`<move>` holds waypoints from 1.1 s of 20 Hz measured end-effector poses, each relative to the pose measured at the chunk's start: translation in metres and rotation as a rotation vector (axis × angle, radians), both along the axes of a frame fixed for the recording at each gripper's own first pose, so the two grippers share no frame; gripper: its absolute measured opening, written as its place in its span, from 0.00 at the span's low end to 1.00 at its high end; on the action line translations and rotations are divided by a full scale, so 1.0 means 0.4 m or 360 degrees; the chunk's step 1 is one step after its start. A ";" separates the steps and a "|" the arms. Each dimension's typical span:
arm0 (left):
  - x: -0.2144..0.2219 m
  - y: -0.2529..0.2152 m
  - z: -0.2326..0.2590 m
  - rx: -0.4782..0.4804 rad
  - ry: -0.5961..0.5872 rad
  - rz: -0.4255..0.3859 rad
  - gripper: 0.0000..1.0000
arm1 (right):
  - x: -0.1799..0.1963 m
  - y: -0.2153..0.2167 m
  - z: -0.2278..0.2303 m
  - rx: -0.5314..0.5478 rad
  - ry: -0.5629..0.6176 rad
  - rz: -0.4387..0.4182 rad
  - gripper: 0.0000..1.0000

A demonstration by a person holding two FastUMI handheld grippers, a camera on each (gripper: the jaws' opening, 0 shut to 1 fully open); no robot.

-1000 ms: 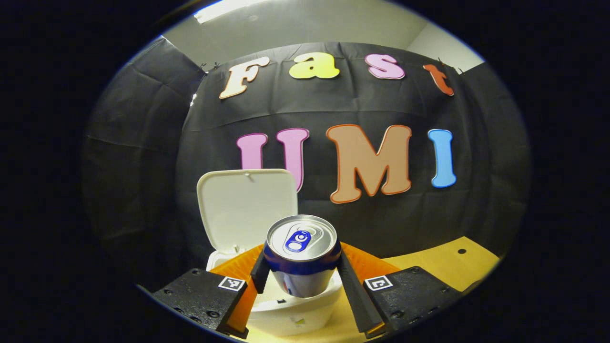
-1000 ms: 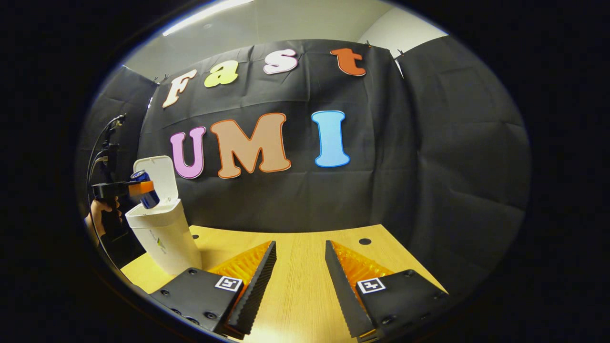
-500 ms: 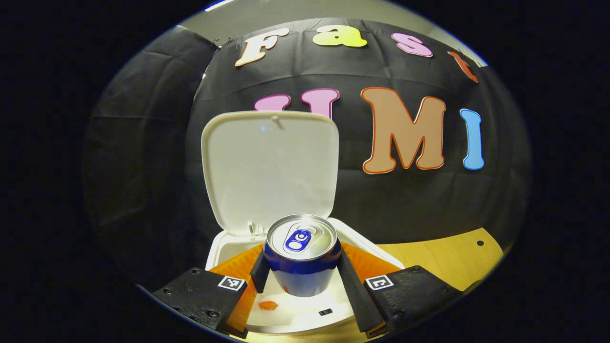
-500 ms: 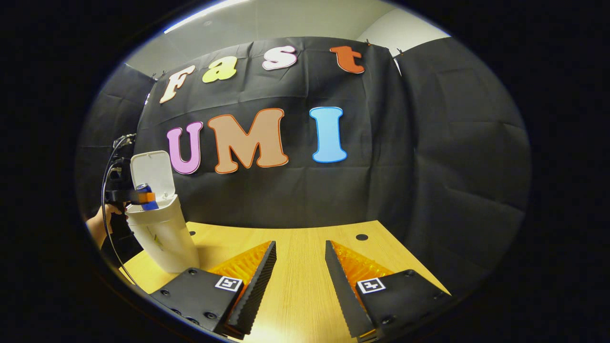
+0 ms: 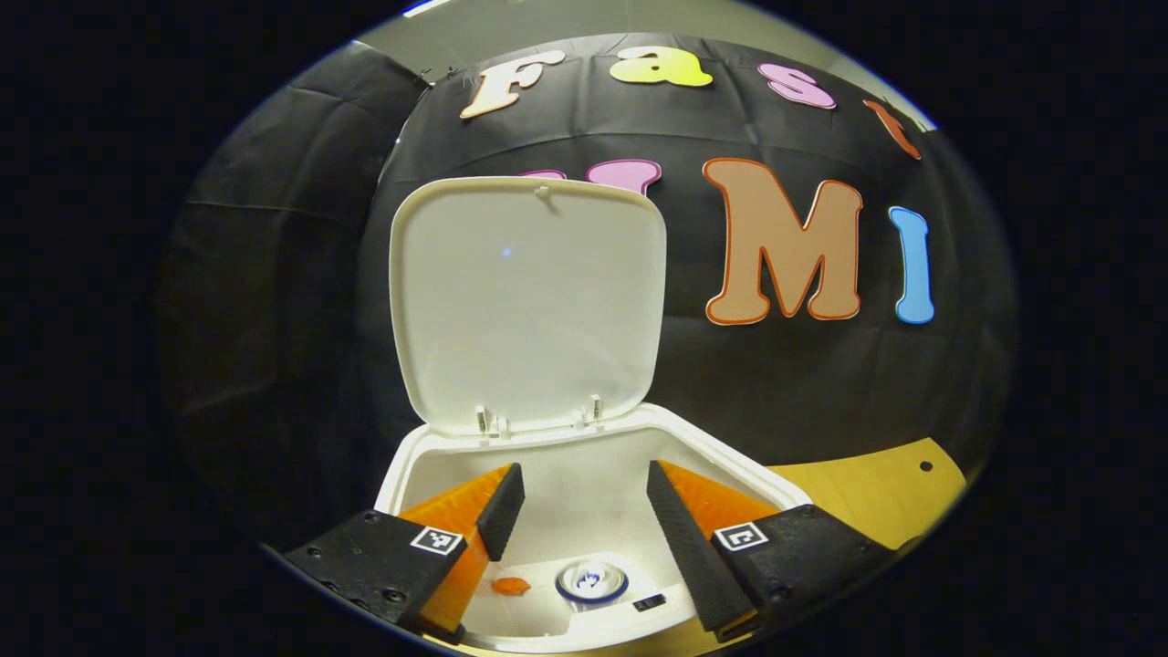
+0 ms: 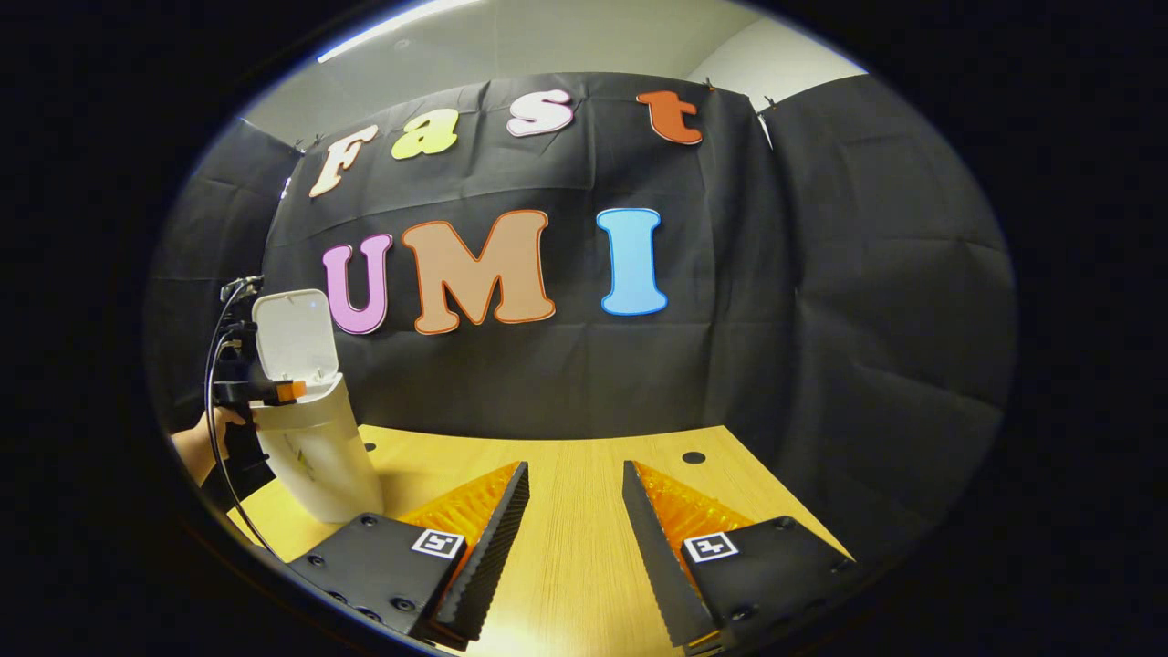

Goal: Press the lid of the desktop garbage bin to open it, pick up the crumpled paper on the desktop and throw it into the bin, then pick up the pop can on the desktop and drop it into the bin, and finally close the garbage bin lid.

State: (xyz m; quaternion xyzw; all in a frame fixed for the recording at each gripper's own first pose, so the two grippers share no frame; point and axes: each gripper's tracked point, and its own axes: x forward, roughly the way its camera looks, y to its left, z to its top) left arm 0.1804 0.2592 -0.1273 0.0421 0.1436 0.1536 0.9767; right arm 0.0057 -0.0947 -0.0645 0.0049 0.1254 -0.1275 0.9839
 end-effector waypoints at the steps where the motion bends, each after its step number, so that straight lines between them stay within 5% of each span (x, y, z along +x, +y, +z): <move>1: -0.004 0.000 0.011 0.0004 -0.0016 0.0008 0.88 | -0.002 -0.001 0.001 -0.0002 -0.0005 0.0003 0.65; 2: -0.009 -0.001 0.035 0.0012 -0.0048 0.0007 0.92 | 0.000 0.000 0.005 -0.0002 -0.0010 0.0005 0.73; 9: -0.014 -0.074 0.296 0.0177 -0.0286 -0.0093 0.91 | 0.010 0.010 -0.001 0.0038 -0.0019 0.0032 0.73; 18: 0.055 -0.057 0.595 0.0151 -0.0493 -0.0094 0.94 | 0.032 0.033 -0.018 0.0087 -0.0021 0.0069 0.73; 22: 0.177 0.005 0.617 0.0044 -0.0476 -0.0049 0.90 | 0.030 0.024 -0.013 0.0093 -0.0036 0.0038 0.73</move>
